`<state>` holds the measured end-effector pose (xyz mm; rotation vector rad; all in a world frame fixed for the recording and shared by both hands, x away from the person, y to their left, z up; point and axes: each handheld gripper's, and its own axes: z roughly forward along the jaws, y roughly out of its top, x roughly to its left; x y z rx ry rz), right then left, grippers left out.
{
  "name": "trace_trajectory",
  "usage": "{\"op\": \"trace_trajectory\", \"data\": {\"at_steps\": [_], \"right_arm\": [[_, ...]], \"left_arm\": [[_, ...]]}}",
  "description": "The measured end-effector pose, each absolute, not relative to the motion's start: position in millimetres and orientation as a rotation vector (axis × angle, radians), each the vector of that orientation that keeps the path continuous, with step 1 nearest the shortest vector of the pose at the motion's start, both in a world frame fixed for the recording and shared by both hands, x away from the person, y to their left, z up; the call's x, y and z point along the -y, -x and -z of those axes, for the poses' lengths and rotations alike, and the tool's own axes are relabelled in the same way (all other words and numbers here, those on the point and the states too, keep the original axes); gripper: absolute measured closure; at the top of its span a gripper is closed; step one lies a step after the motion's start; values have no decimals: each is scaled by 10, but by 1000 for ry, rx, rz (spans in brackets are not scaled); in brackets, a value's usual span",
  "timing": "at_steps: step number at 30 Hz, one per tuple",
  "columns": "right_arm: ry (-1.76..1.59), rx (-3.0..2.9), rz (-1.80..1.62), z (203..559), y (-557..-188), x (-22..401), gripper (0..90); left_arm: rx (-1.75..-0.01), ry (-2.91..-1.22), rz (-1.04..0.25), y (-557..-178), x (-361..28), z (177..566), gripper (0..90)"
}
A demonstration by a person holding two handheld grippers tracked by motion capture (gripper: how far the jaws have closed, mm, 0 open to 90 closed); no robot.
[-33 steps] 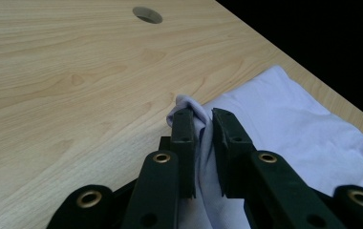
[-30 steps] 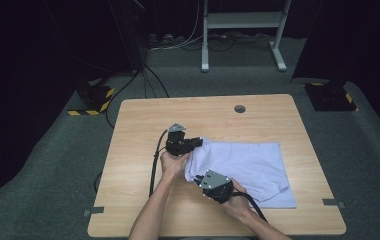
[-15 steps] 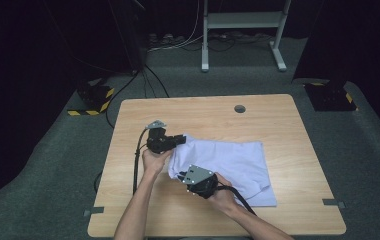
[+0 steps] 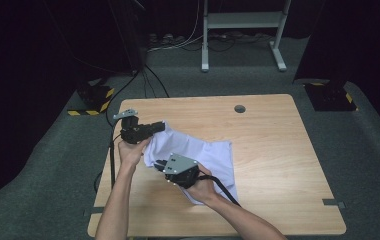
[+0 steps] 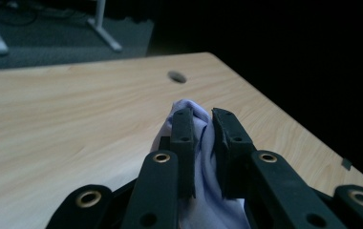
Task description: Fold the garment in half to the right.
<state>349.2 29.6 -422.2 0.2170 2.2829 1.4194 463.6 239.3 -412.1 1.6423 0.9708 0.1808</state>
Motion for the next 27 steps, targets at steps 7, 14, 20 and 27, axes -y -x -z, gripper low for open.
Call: {"op": "trace_trajectory", "data": {"at_steps": [7,14,20,27], "right_arm": [[-495,-2185,-1474,4438,-3427,730,831],[-740,-2220,-1350,4974,-3419,1406,824],[-815,-2288,-1226,5277,-3443,1534,774],[-852,-2320,-1152,5303,-3469,1611,433]], "left_arm": [[-905,-1725,-230,-4745,-1398,4294,776],[-895,-1913,-317,-4848,-601,4724,724],[-961,-2008,-298,-4917,-423,5059,635],[-1031,-1979,-391,-4854,-446,4991,270]]}}
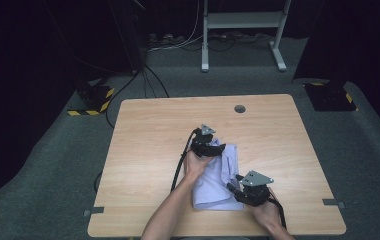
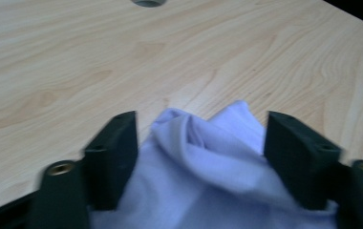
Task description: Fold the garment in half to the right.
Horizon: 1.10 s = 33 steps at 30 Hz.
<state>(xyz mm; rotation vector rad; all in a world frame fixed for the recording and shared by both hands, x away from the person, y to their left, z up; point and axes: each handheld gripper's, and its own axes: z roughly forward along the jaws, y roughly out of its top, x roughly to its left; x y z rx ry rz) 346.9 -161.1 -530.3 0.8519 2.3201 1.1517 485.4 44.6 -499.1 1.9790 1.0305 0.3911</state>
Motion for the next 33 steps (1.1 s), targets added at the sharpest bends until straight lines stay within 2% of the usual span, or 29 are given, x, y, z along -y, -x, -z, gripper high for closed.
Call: {"op": "trace_trajectory", "data": {"at_steps": [4,9,16,25,33], "right_arm": [[-877,-2276,-1183,5197,-3501,1702,232],[-881,-2202,-1238,5034,-3528,1744,153],[-831,-2181,-1297,4838,-3584,1611,143],[-808,-2228,-1267,4859,-3619,1344,144],[-890,-2315,-1024,5190,-3852,1135,141]], "left_arm": [[-1058,-1954,-435,-4780,-558,4892,165],[-1133,-1911,-479,-4658,-771,4859,108],[-1194,-1869,-490,-4493,-980,4924,85],[-1230,-1928,-518,-4332,-948,5117,71],[-1231,-1977,-529,-4275,-884,5274,63]]}}
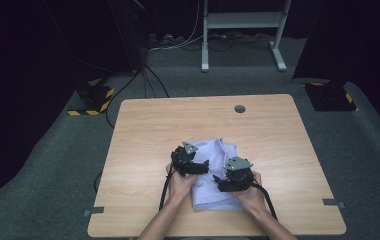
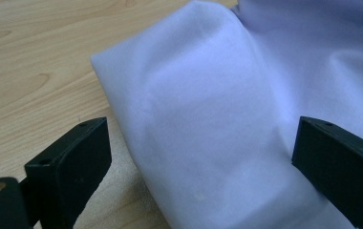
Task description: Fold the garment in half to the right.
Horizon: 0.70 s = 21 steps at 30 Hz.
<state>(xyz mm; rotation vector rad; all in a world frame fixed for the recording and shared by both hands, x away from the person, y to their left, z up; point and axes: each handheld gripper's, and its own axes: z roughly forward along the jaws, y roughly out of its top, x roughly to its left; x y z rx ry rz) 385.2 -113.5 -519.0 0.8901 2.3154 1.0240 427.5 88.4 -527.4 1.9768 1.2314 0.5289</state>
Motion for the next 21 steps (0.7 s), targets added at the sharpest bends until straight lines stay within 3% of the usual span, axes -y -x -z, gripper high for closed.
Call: {"op": "trace_trajectory", "data": {"at_steps": [15,21], "right_arm": [[-1076,-2266,-1027,5301,-3807,1790,163],[-1009,-2287,-1057,5283,-3766,1681,167]], "left_arm": [[-1197,-1991,-552,-4212,-876,5277,76],[-1085,-2037,-586,-4006,-669,5223,57]]}}
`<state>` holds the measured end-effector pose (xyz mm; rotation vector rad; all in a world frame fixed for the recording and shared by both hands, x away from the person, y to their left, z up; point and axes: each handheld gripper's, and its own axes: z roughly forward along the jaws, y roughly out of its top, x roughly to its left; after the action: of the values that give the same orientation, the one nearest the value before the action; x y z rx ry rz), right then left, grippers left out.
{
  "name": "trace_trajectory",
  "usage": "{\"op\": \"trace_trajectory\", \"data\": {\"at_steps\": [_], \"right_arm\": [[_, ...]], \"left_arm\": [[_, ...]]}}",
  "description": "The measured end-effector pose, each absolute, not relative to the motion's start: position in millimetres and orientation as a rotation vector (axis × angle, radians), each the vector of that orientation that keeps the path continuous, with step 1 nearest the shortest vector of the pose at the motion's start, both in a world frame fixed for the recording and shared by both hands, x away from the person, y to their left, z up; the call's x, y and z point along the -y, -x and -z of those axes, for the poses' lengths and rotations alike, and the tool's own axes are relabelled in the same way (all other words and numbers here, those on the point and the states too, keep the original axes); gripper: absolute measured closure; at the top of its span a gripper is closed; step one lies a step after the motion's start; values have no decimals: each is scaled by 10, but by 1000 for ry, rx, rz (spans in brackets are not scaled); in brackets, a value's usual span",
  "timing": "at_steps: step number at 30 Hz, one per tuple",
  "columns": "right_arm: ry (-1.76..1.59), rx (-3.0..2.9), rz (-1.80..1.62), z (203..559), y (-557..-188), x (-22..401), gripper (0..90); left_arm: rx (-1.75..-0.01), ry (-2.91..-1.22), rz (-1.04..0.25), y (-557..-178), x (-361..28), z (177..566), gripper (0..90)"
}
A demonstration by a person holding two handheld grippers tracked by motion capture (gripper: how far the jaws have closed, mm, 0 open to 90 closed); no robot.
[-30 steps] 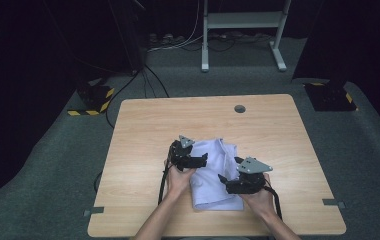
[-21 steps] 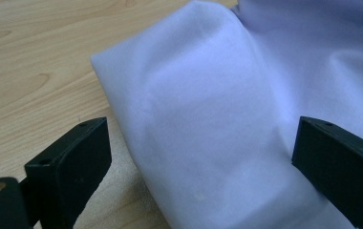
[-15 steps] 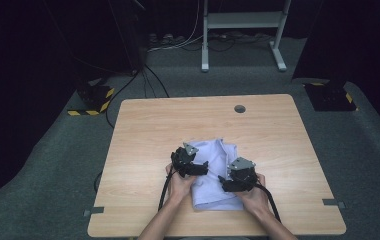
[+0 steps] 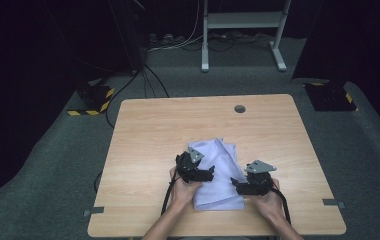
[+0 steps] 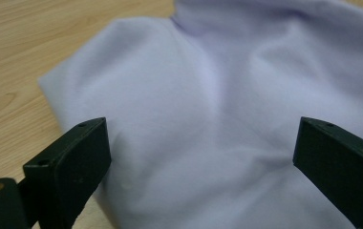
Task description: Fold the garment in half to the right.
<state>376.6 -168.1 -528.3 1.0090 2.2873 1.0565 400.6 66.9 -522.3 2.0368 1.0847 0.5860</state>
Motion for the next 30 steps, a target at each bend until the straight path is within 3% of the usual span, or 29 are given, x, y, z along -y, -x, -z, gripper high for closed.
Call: {"op": "trace_trajectory", "data": {"at_steps": [4,14,24,30], "right_arm": [[-998,-2316,-991,5356,-3802,1584,164],[-1071,-2254,-1036,5335,-3796,1894,174],[-968,-2355,-1002,5378,-3695,1676,177],[-1034,-2280,-1099,5244,-3855,1611,181]], "left_arm": [[-1078,-2117,-661,-3995,-630,5322,58],[-1150,-2030,-592,-4052,-864,5338,65],[-1179,-2016,-566,-4113,-976,5327,64],[-1219,-1925,-590,-4230,-1006,5228,71]]}}
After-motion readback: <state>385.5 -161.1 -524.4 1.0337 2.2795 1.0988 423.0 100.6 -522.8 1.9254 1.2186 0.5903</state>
